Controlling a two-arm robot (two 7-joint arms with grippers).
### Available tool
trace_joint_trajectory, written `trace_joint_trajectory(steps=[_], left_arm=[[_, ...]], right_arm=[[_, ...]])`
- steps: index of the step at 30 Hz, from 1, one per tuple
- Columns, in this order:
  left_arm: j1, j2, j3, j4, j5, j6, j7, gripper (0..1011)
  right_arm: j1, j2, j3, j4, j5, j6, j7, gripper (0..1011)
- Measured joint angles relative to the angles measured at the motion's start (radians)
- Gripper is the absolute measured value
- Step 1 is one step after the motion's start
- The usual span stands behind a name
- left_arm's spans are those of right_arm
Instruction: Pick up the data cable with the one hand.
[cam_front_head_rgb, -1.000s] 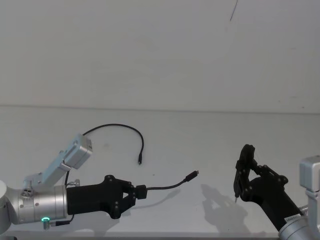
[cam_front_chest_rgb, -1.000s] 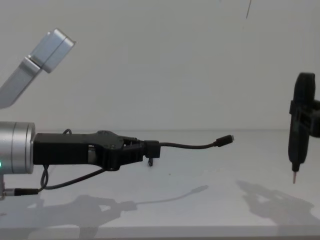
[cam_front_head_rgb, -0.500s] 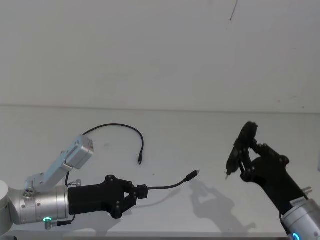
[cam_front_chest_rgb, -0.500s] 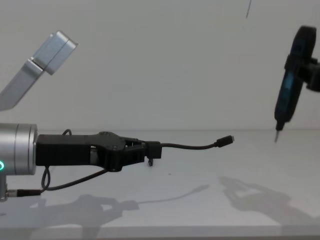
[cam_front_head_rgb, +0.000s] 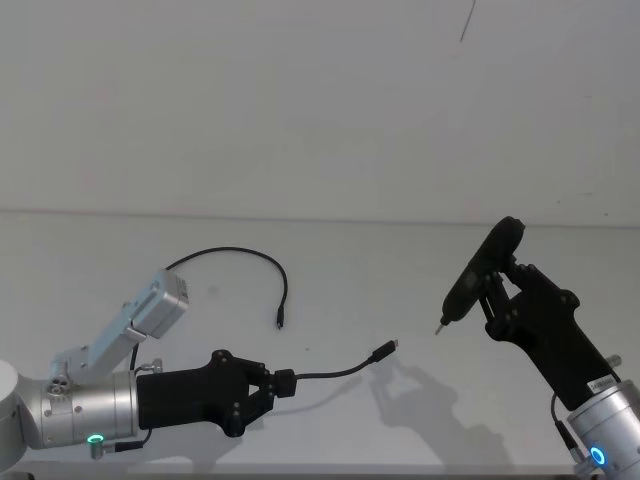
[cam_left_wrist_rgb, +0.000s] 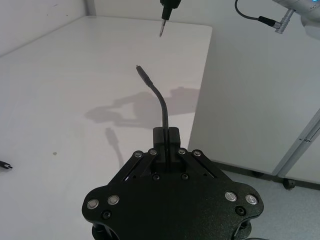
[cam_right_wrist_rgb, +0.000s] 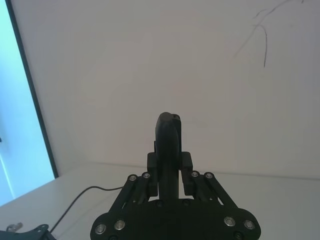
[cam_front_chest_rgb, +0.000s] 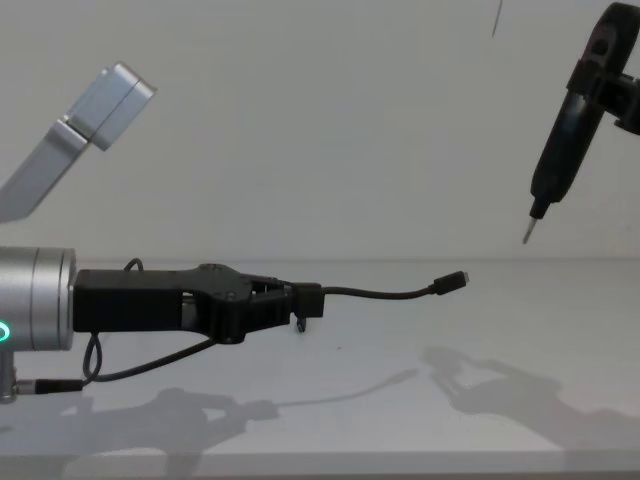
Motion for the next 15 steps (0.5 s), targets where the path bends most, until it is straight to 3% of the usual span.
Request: trace_joint_trajectory(steps=[15], left_arm=[[0.0, -0.001, 0.0, 0.001, 0.0, 0.0, 0.001, 43]], right_arm=[[0.043, -0.01, -0.015, 0.082, 0.088, -0.001, 0.069, 269]])
